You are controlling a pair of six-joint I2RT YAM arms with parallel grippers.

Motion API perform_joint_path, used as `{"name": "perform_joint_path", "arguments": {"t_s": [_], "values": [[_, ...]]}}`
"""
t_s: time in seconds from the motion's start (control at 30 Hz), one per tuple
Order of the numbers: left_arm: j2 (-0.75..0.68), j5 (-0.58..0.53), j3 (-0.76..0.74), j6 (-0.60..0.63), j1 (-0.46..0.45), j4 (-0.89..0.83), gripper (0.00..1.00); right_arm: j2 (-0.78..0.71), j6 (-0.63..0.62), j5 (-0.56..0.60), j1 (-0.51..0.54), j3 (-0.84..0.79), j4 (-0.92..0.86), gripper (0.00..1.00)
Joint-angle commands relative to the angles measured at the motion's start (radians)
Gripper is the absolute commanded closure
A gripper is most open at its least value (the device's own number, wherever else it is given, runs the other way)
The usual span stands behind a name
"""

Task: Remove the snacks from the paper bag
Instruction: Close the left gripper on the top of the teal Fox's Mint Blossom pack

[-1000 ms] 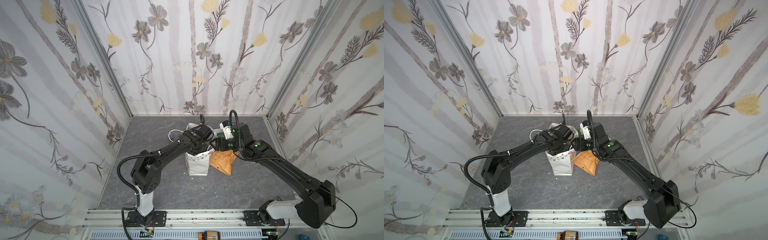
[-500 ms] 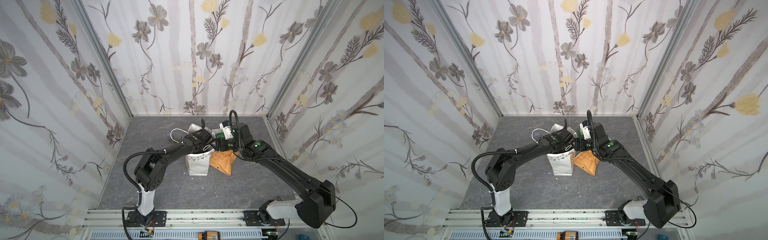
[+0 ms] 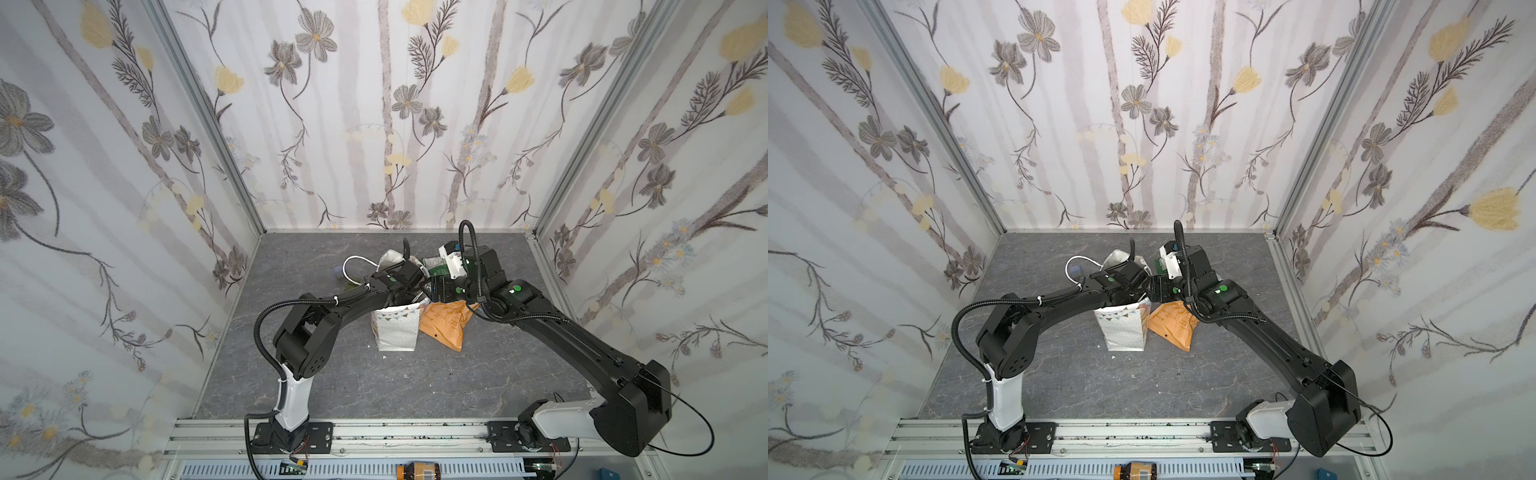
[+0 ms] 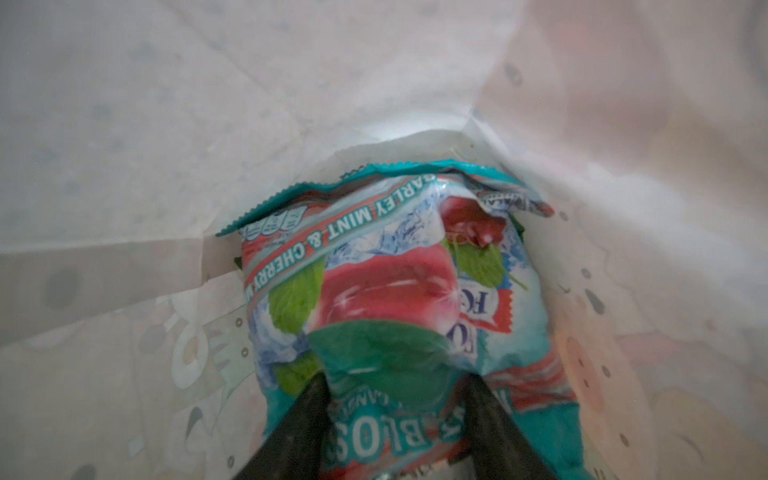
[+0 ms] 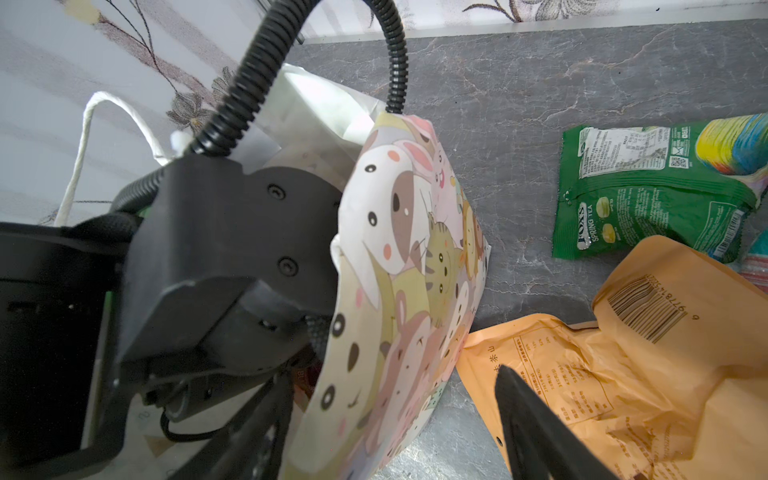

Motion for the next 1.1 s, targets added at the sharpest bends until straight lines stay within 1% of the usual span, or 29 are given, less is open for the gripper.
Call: {"name": "perform_joint_path", "arguments": {"t_s": [0.0, 0.17, 0.37, 0.83, 0.87, 1.07], "values": [[0.010, 0.047, -0.036, -0.028, 0.004, -0.017, 0.59, 0.004, -0.005, 0.001, 0.001, -0.001, -0.006, 0.24], [-0.004, 0.068, -0.052, -0.034, 0.011, 0.003, 0.81, 0.001, -0.005, 0.000, 0.002, -0.002, -0.011, 0.24], [-0.028, 0.093, -0.049, -0.034, 0.012, 0.010, 1.00, 0.000, -0.005, 0.005, 0.001, -0.003, -0.013, 0.25], [-0.133, 0.096, -0.022, -0.021, 0.012, -0.025, 1.00, 0.006, 0.005, 0.012, 0.003, 0.002, -0.015, 0.25], [-0.138, 0.094, 0.009, -0.019, 0.011, -0.028, 1.00, 0.005, 0.004, 0.013, 0.002, 0.002, -0.016, 0.25], [-0.178, 0.082, 0.025, -0.007, 0.012, -0.042, 1.00, 0.005, 0.008, 0.014, 0.003, 0.003, -0.018, 0.25]]}}
